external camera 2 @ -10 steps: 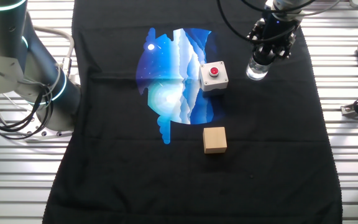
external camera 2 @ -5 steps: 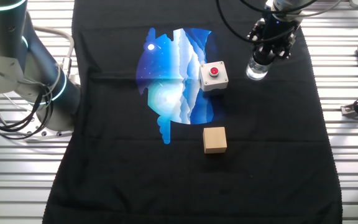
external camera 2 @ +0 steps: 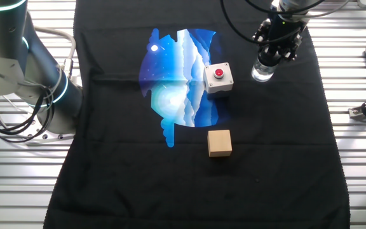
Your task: Screw the lid onto the jar
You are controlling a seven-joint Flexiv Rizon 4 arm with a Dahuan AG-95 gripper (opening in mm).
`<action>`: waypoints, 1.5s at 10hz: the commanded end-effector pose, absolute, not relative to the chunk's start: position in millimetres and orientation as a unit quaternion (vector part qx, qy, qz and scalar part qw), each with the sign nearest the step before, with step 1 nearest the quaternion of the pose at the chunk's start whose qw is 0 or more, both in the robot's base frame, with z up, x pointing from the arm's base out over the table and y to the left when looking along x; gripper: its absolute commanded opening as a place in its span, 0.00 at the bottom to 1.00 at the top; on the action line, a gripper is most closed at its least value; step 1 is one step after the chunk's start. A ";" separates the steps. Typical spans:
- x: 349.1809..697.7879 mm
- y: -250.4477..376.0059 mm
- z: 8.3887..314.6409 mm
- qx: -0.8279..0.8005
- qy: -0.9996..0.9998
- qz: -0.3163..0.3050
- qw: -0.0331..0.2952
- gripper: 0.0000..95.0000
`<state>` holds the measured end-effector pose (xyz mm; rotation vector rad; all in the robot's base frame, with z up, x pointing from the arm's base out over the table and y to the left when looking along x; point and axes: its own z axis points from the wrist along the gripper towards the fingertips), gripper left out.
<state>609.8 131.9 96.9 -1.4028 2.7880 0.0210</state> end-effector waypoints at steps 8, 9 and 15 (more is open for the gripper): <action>609.4 131.9 97.1 -0.447 0.895 0.008 0.011 0.00; 609.4 132.0 97.2 -0.447 0.894 0.008 0.011 0.00; 609.1 131.7 97.0 -0.440 0.898 0.007 0.010 0.00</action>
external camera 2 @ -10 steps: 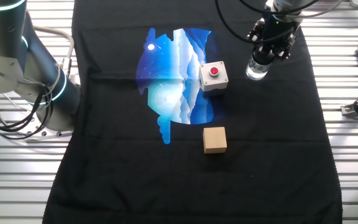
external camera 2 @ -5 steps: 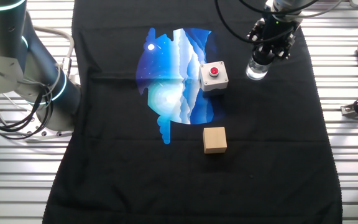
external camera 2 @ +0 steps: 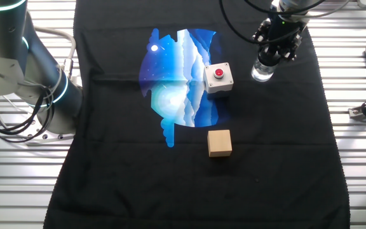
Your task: Screw the lid onto the jar
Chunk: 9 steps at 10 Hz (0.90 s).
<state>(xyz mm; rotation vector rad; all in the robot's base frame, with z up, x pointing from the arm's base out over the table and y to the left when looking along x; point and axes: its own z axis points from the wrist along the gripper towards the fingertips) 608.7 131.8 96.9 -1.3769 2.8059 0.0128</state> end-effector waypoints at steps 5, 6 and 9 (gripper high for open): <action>609.1 131.7 97.0 -0.426 0.905 0.005 0.008 0.00; 609.1 131.7 97.0 -0.422 0.906 0.005 0.009 0.00; 609.1 131.6 97.0 -0.414 0.910 0.003 0.008 0.00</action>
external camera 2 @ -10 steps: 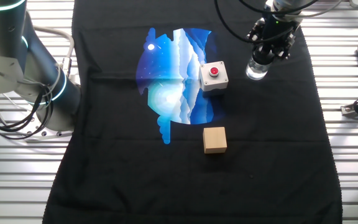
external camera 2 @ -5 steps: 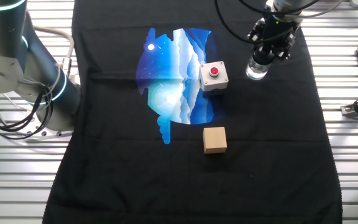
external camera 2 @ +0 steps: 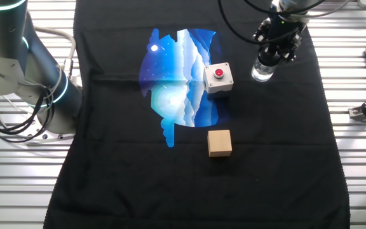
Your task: Screw the lid onto the jar
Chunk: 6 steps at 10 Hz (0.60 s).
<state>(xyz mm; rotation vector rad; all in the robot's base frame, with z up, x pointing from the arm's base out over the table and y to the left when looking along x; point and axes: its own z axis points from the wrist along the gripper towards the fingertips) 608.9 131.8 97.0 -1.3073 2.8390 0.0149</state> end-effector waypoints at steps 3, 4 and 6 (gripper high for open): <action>609.1 131.6 97.0 -0.405 0.914 0.003 0.008 0.00; 609.1 131.6 96.9 -0.400 0.917 0.003 0.008 0.00; 609.1 131.6 96.9 -0.391 0.920 0.004 0.007 0.00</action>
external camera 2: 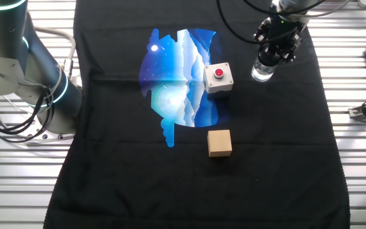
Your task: Screw the lid onto the jar
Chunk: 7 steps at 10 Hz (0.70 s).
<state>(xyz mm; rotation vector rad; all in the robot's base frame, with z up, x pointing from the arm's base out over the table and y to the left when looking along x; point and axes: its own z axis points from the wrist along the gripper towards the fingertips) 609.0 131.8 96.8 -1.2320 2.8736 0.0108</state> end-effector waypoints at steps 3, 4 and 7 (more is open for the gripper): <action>609.2 131.5 96.9 -0.373 0.928 0.004 0.007 0.00; 609.2 131.5 96.8 -0.366 0.930 0.005 0.007 0.00; 609.1 131.4 96.7 -0.351 0.936 0.004 0.006 0.00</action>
